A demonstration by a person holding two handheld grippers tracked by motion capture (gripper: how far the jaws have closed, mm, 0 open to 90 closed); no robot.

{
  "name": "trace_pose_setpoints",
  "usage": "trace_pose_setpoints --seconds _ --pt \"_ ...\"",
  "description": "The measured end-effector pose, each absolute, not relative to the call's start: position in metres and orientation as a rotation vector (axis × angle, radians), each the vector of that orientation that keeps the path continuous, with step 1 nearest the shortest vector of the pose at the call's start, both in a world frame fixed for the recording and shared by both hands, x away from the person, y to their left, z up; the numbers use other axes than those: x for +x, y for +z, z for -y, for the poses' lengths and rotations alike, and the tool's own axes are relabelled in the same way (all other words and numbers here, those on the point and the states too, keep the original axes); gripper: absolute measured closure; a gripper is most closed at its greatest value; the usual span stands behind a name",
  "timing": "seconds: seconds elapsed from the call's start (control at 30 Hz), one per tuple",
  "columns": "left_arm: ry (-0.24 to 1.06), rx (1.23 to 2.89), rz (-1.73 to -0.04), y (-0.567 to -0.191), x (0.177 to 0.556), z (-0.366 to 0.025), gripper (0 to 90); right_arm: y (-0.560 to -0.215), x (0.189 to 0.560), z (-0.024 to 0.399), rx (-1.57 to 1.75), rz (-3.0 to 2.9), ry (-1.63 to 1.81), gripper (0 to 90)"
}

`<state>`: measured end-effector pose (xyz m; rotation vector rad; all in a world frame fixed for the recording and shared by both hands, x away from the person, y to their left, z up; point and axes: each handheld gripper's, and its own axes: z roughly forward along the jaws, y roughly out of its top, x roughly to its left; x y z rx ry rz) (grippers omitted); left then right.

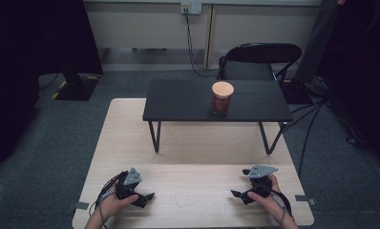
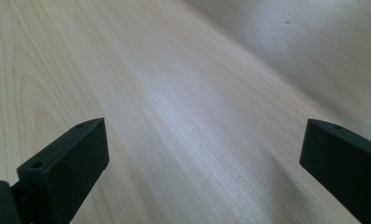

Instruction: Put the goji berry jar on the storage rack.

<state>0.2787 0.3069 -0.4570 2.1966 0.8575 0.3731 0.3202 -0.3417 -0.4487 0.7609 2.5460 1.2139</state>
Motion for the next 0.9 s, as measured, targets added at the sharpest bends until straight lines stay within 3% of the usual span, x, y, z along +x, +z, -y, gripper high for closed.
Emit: trace_pose_setpoints --seconds 0.9 --pt "0.373 2.197 -0.857 -0.4569 0.2787 -0.3069 0.0 -0.4504 0.3181 0.3406 0.754 -2.562 1.138 0.8"
